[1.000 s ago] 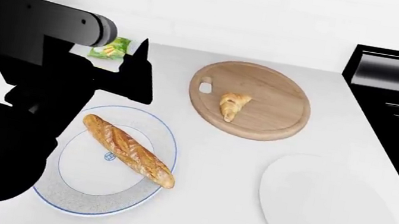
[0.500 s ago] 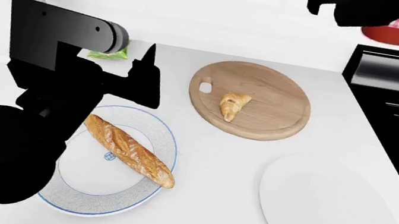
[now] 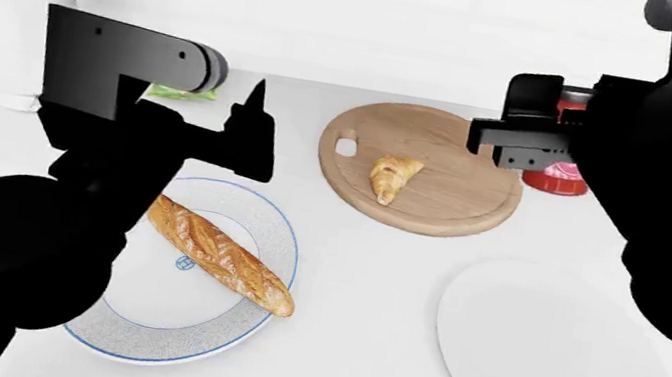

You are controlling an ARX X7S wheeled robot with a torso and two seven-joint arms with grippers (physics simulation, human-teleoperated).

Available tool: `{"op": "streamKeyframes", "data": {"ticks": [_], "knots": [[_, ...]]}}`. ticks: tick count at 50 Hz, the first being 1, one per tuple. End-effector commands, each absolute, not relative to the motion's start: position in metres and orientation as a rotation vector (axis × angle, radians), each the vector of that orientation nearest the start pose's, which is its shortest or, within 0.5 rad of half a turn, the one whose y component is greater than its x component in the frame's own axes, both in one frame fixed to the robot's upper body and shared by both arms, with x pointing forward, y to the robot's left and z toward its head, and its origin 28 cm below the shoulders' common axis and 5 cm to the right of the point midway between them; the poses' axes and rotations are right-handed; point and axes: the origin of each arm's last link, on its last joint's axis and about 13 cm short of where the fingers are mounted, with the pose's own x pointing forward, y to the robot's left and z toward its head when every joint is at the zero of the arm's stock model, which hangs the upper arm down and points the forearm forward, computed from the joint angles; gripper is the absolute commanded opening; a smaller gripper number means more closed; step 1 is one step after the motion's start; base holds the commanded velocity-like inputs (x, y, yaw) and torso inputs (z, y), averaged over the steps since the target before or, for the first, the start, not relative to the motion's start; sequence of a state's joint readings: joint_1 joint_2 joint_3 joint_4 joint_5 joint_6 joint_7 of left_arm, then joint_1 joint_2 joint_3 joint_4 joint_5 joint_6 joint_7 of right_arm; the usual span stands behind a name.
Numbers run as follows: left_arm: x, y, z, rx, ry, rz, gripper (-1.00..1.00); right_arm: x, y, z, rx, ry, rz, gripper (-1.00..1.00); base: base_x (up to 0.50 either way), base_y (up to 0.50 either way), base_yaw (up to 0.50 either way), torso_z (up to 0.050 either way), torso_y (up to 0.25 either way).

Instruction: From the different types of pastries on the counter, select a croissant and place it on the cutting board. Then retrieve a jar of jam from the cabinet and place it alongside the croissant on the cutting board.

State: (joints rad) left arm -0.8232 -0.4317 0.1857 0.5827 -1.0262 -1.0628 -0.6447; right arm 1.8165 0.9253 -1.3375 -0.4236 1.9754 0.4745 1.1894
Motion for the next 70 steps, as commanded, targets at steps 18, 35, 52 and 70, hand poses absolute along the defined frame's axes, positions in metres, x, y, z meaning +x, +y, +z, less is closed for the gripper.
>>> {"op": "streamKeyframes", "data": {"ticks": [18, 35, 52, 70], "knots": [[0.263, 0.209, 0.24, 0.034, -0.091, -0.142, 1.0, 0.328, -0.107, 0.288, -0.077, 0.142, -0.002, -1.0, 0.0, 0.0, 0.0, 0.0, 0.001], [0.267, 0.208, 0.236, 0.034, -0.081, -0.144, 1.0, 0.368, -0.098, 0.272, -0.011, 0.103, 0.019, -1.0, 0.0, 0.0, 0.0, 0.0, 0.001], [0.273, 0.209, 0.233, 0.033, -0.057, -0.141, 1.0, 0.383, -0.102, 0.238, 0.025, 0.108, 0.012, -1.0, 0.0, 0.0, 0.0, 0.0, 0.001], [0.274, 0.211, 0.233, 0.011, -0.072, -0.142, 1.0, 0.381, -0.103, 0.232, 0.015, 0.042, 0.009, -1.0, 0.0, 0.0, 0.0, 0.001, 0.001]]}}
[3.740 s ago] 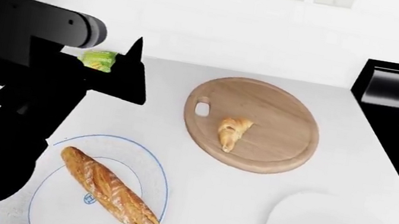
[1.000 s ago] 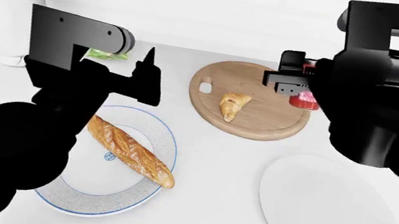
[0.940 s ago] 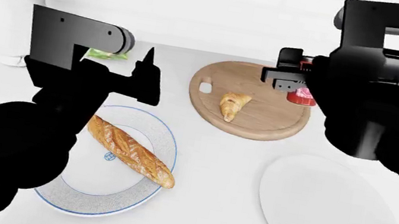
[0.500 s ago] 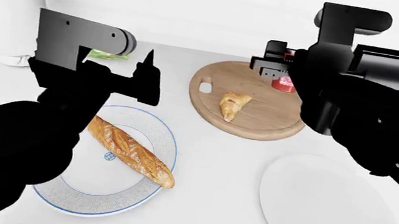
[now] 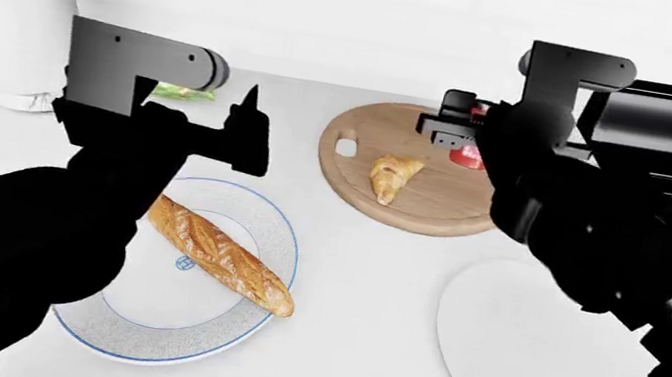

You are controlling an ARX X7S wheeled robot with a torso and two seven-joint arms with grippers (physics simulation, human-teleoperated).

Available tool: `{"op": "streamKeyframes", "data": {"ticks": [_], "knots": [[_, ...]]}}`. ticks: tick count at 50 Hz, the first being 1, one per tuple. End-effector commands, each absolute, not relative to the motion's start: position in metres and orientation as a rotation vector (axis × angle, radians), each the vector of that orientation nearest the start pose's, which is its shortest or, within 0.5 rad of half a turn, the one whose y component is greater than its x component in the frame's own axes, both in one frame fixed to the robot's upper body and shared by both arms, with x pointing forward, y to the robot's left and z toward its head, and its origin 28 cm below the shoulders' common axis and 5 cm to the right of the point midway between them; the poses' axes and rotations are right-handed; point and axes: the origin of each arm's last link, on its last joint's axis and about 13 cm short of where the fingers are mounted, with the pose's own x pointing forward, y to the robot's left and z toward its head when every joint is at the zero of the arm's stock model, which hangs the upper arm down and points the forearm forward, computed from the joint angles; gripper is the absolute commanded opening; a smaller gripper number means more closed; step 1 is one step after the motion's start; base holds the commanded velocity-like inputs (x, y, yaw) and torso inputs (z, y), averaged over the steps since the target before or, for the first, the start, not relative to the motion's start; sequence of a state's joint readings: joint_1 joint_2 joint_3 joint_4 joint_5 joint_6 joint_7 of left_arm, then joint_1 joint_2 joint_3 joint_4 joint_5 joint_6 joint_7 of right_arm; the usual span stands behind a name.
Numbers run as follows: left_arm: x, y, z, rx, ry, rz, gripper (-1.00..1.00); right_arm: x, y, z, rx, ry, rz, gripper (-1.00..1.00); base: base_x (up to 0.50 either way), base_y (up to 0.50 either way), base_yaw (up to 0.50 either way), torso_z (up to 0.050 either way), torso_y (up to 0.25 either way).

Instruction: From the different types of pastries on the counter, select a croissant and place it on the cutting board. Then retrieve a jar of jam from the cabinet and place it alongside the croissant on the cutting board.

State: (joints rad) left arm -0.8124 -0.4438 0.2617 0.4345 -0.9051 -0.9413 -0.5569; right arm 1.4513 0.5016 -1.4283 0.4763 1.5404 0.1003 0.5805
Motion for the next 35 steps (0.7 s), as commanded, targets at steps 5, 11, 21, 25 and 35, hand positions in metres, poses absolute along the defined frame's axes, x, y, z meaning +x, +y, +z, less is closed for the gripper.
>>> {"op": "streamKeyframes", "data": {"ticks": [5, 11, 21, 25, 35], "knots": [[0.274, 0.21, 0.232, 0.01, -0.073, -0.15, 1.0, 0.379, -0.101, 0.227, -0.036, -0.003, 0.003, -1.0, 0.0, 0.0, 0.0, 0.0, 0.002], [0.275, 0.21, 0.231, 0.017, -0.078, -0.153, 1.0, 0.379, -0.099, 0.216, -0.079, -0.02, 0.021, -1.0, 0.0, 0.0, 0.0, 0.0, 0.0], [0.275, 0.209, 0.231, 0.022, -0.098, -0.153, 1.0, 0.387, -0.098, 0.192, -0.096, 0.036, 0.045, -1.0, 0.0, 0.0, 0.0, 0.0, 0.001], [0.275, 0.21, 0.231, 0.027, -0.119, -0.141, 1.0, 0.388, -0.098, 0.19, -0.094, 0.048, 0.047, -1.0, 0.0, 0.0, 0.0, 0.0, -0.142], [0.274, 0.212, 0.233, 0.012, -0.125, -0.133, 1.0, 0.381, -0.101, 0.204, -0.084, 0.02, 0.041, -1.0, 0.0, 0.0, 0.0, 0.001, -0.1]]}}
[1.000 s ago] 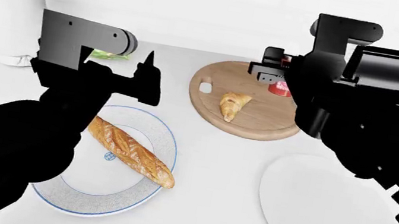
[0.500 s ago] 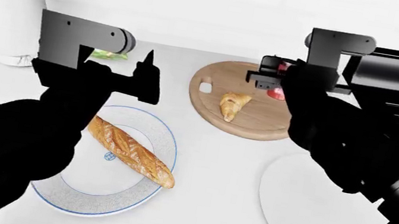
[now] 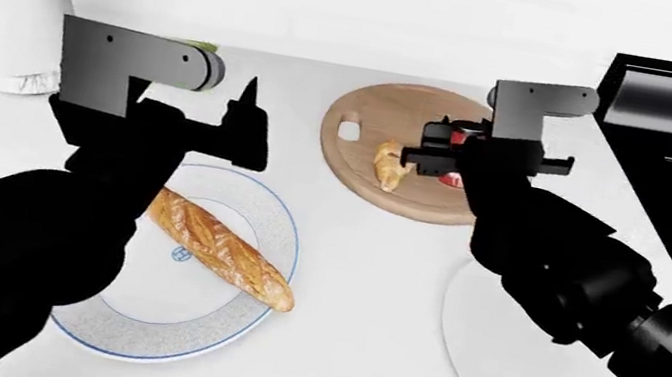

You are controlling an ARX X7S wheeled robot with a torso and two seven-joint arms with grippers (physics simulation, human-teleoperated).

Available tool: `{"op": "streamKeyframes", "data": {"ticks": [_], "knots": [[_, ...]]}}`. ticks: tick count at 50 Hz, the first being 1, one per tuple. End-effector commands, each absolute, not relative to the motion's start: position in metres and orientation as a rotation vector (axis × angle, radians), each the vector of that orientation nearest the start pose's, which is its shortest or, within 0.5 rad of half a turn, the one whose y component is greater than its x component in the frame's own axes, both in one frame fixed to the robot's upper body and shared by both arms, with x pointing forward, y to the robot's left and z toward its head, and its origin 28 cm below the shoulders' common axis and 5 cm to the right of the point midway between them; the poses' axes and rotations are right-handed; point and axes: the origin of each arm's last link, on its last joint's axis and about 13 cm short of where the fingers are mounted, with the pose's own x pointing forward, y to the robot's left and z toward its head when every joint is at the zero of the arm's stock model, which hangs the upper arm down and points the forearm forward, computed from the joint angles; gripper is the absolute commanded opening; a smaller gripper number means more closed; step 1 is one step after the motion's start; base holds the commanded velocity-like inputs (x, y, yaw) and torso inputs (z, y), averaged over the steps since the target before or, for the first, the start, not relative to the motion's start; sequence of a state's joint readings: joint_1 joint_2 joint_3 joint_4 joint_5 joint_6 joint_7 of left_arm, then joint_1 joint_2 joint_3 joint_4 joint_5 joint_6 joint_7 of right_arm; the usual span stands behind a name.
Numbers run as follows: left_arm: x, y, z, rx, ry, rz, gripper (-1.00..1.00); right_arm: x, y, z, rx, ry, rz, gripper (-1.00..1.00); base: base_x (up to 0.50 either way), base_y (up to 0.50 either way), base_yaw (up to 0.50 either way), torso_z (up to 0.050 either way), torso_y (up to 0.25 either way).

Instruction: From the different types of pastries on the counter, select a croissant and place it on the cutting board. Then retrieve a jar of jam from the cabinet and place it alongside the croissant on the cutting board.

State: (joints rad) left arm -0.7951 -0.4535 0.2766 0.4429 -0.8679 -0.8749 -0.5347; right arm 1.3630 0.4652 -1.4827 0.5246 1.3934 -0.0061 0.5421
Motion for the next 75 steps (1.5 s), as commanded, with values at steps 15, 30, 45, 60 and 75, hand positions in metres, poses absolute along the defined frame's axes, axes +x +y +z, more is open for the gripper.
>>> {"op": "streamKeyframes", "data": {"ticks": [15, 30, 45, 60, 75], "knots": [[0.273, 0.211, 0.234, 0.012, -0.124, -0.138, 1.0, 0.381, -0.102, 0.206, -0.064, 0.0, 0.026, -1.0, 0.0, 0.0, 0.0, 0.0, 0.0], [0.274, 0.211, 0.233, 0.012, -0.122, -0.139, 1.0, 0.389, -0.105, 0.185, -0.043, 0.035, 0.029, -1.0, 0.0, 0.0, 0.0, 0.0, 0.0], [0.274, 0.21, 0.232, 0.016, -0.121, -0.141, 1.0, 0.391, -0.111, 0.174, -0.028, 0.07, 0.015, -1.0, 0.0, 0.0, 0.0, 0.0, 0.0], [0.274, 0.211, 0.231, 0.016, -0.124, -0.141, 1.0, 0.391, -0.113, 0.175, -0.022, 0.065, -0.008, -1.0, 0.0, 0.0, 0.0, 0.0, 0.0], [0.273, 0.21, 0.234, 0.019, -0.129, -0.139, 1.0, 0.388, -0.113, 0.177, -0.042, 0.057, -0.014, -1.0, 0.0, 0.0, 0.0, 0.0, 0.0]]}}
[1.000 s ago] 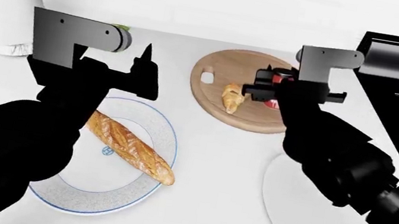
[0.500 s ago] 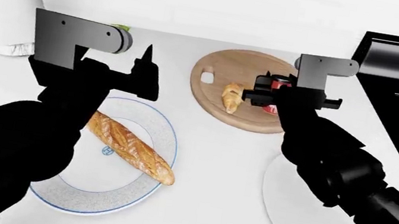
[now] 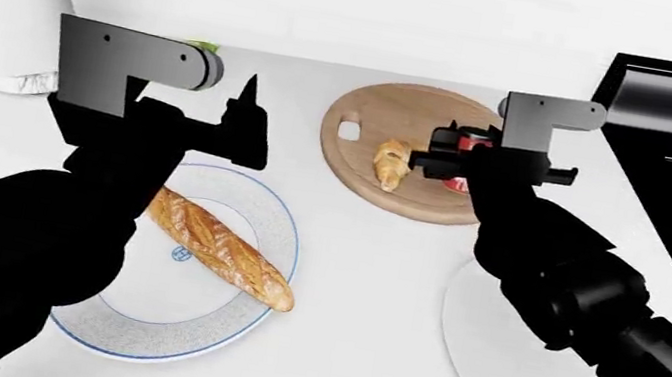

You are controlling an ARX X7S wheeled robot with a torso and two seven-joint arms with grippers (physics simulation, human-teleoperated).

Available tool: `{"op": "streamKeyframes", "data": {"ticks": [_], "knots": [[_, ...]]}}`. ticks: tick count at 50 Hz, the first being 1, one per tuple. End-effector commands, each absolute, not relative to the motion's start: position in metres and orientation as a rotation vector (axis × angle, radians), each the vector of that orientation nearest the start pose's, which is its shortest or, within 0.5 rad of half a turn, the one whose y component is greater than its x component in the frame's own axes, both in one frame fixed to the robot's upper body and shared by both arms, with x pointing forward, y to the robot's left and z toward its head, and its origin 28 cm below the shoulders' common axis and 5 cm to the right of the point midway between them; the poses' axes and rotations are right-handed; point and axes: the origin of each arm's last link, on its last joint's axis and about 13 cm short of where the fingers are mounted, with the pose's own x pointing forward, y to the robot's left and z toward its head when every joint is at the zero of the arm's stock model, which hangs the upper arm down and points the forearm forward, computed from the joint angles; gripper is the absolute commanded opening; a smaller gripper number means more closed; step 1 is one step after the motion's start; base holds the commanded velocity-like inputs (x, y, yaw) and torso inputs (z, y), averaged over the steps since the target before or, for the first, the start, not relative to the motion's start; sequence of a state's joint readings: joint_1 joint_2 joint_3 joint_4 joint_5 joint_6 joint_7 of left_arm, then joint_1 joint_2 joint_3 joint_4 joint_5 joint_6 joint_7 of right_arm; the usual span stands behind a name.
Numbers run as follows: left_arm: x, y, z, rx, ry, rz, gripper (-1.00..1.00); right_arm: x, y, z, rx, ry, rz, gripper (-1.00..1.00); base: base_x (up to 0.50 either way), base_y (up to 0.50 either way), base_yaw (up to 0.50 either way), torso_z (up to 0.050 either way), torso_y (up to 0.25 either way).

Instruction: From the different types of pastries on the counter, select a croissant and place it on the cutting board. Then retrieve a jar of jam from the cabinet and place it alongside the croissant on the cutting board.

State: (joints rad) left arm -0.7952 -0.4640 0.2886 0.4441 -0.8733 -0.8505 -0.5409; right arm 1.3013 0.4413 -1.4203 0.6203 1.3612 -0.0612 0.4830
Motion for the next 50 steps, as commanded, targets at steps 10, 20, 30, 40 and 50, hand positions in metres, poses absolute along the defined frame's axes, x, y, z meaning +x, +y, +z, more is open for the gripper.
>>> {"op": "streamKeyframes", "data": {"ticks": [10, 20, 30, 40, 50], "knots": [[0.274, 0.21, 0.233, 0.019, -0.128, -0.138, 1.0, 0.383, -0.113, 0.174, -0.053, 0.05, -0.019, -1.0, 0.0, 0.0, 0.0, 0.0, 0.0], [0.273, 0.21, 0.232, 0.02, -0.129, -0.14, 1.0, 0.374, -0.111, 0.163, -0.065, 0.056, 0.0, 1.0, 0.0, 0.0, 0.0, 0.0, 0.0], [0.273, 0.209, 0.232, 0.021, -0.131, -0.142, 1.0, 0.368, -0.109, 0.161, -0.061, 0.052, 0.016, 1.0, 0.0, 0.0, 0.0, 0.0, 0.0], [0.272, 0.21, 0.232, 0.023, -0.13, -0.14, 1.0, 0.366, -0.11, 0.161, -0.055, 0.048, 0.015, 1.0, 0.0, 0.0, 0.0, 0.0, 0.0], [0.272, 0.209, 0.232, 0.026, -0.132, -0.14, 1.0, 0.355, -0.111, 0.179, -0.041, 0.001, 0.011, 1.0, 0.0, 0.0, 0.0, 0.0, 0.0]]}}
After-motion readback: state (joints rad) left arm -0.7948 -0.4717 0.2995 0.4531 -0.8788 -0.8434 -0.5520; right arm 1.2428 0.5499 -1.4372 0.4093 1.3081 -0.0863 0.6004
